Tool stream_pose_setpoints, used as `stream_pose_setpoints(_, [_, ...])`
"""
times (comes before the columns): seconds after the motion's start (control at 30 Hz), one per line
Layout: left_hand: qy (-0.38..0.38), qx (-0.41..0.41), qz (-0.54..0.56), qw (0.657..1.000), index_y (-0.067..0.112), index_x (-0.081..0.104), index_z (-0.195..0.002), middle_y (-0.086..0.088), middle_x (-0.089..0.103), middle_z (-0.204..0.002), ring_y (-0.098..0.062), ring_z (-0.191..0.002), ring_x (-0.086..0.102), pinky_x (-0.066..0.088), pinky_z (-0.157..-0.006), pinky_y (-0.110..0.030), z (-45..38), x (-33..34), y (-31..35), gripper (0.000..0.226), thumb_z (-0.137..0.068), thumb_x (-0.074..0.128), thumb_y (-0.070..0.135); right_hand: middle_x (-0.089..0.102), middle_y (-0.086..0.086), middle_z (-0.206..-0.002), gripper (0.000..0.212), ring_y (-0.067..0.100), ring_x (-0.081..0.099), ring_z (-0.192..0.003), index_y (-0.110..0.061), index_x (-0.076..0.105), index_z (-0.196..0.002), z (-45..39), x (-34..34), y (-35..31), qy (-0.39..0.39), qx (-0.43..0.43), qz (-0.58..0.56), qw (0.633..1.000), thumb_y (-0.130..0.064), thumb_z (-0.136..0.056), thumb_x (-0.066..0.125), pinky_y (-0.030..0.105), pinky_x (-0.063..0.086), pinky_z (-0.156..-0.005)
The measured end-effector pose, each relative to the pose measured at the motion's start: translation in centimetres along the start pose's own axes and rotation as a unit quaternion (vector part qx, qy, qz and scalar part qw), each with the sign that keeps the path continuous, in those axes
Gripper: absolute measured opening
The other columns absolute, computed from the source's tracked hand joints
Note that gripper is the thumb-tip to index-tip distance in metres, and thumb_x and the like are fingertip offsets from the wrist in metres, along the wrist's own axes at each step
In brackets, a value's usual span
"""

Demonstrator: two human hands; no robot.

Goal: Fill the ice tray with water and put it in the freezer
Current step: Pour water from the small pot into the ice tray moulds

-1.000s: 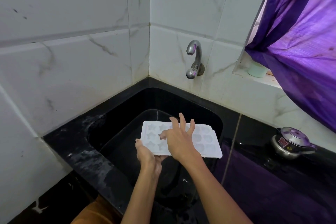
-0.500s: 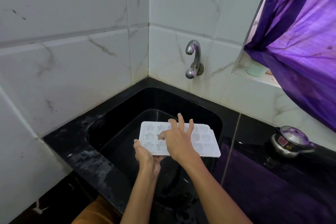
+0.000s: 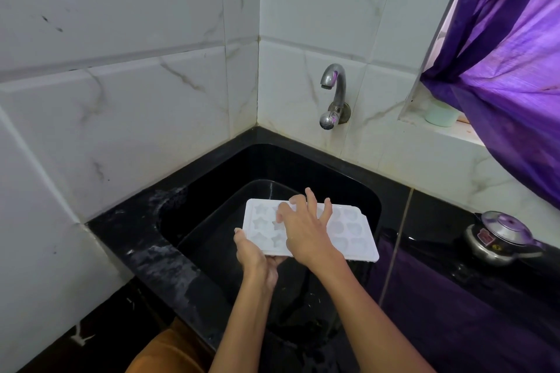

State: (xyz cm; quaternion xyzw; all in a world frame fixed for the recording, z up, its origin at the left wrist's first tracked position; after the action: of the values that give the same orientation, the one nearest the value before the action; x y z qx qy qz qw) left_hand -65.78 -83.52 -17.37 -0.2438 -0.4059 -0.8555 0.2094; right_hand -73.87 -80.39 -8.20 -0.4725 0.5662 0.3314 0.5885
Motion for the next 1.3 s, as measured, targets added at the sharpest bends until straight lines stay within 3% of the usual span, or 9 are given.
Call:
stream_pose_setpoints(0.2, [0.005, -0.006, 0.011, 1.000, 0.013, 0.062, -0.098, -0.010, 0.075, -0.075, -0.028, -0.067, 0.072, 0.055, -0.048, -0.039, 0.2, 0.1, 0.1, 0.048, -0.097, 0.031, 0.049, 0.015, 0.010, -0.156, 0.056, 0.033, -0.012, -0.148, -0.031, 0.055, -0.121, -0.6, -0.2, -1.7, -0.020, -0.044, -0.011, 0.999, 0.008, -0.081, 0.060, 0.058, -0.016, -0.112])
stream_pose_setpoints(0.33, [0.012, -0.011, 0.014, 1.000, 0.013, 0.061, -0.097, -0.012, 0.074, -0.081, -0.027, -0.070, 0.072, 0.054, -0.045, -0.036, 0.5, 0.2, 0.0, 0.047, -0.098, 0.031, 0.049, 0.007, 0.011, -0.162, 0.039, 0.035, -0.015, -0.148, -0.031, 0.063, -0.124, -0.8, 0.3, -2.6, -0.047, -0.059, 0.023, 0.997, -0.010, -0.090, 0.062, 0.061, -0.016, -0.111])
stream_pose_setpoints(0.6, [0.032, -0.009, 0.002, 0.999, 0.011, 0.057, -0.113, -0.014, 0.070, -0.098, -0.029, -0.085, 0.069, 0.054, -0.046, -0.032, 0.7, 0.0, 0.3, 0.048, -0.097, 0.031, 0.049, 0.019, 0.013, -0.158, 0.041, 0.036, -0.009, -0.149, -0.030, 0.059, -0.128, -0.8, 1.4, -3.0, -0.043, -0.063, 0.034, 0.996, -0.016, -0.090, 0.065, 0.061, -0.014, -0.112])
stream_pose_setpoints(0.87, [0.033, -0.024, 0.018, 0.999, 0.011, 0.057, -0.110, -0.013, 0.071, -0.096, -0.028, -0.082, 0.069, 0.055, -0.055, -0.035, 0.5, 0.0, 0.0, 0.047, -0.097, 0.034, 0.050, 0.017, 0.014, -0.159, 0.042, 0.036, -0.009, -0.149, -0.028, 0.058, -0.131, -0.7, 1.5, -3.1, -0.035, -0.064, 0.029, 0.997, -0.017, -0.091, 0.065, 0.062, -0.016, -0.111])
stream_pose_setpoints(1.0, [0.028, -0.014, 0.010, 0.999, 0.013, 0.060, -0.104, -0.011, 0.072, -0.088, -0.027, -0.075, 0.070, 0.054, -0.046, -0.032, 0.2, -0.1, 0.1, 0.047, -0.096, 0.033, 0.051, 0.017, 0.013, -0.158, 0.052, 0.036, -0.010, -0.148, -0.029, 0.055, -0.129, -0.4, 1.1, -2.6, -0.035, -0.058, 0.002, 0.998, -0.003, -0.086, 0.066, 0.061, -0.016, -0.111])
stream_pose_setpoints(1.17, [0.014, -0.010, 0.022, 1.000, 0.013, 0.061, -0.107, -0.013, 0.072, -0.093, -0.035, -0.088, 0.068, 0.057, -0.066, -0.053, -0.2, -0.3, 0.8, 0.051, -0.098, 0.027, 0.051, 0.018, 0.006, -0.156, 0.060, 0.029, -0.011, -0.148, -0.029, 0.055, -0.117, 0.1, -2.8, 1.7, 0.030, 0.016, -0.055, 0.998, 0.014, -0.075, 0.053, 0.058, -0.017, -0.111])
stream_pose_setpoints(1.3, [0.013, 0.006, 0.023, 1.000, 0.014, 0.061, -0.109, -0.014, 0.071, -0.100, -0.036, -0.090, 0.067, 0.057, -0.065, -0.055, -0.6, -1.0, 1.9, 0.053, -0.098, 0.024, 0.050, 0.019, 0.005, -0.157, 0.065, 0.029, -0.011, -0.148, -0.032, 0.058, -0.117, 2.0, -5.2, 6.7, 0.050, 0.101, -0.045, 0.993, 0.015, -0.073, 0.050, 0.059, -0.015, -0.111])
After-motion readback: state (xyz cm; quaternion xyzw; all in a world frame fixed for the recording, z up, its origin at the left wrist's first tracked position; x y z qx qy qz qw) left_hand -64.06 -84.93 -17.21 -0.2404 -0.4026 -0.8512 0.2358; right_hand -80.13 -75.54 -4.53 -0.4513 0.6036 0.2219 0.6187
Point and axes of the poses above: each hand's wrist, its own z-axis away from the middle knuckle, its own x-axis out of the palm, y = z × x, the point moved 6 cm from there along -z, towards the middle knuckle
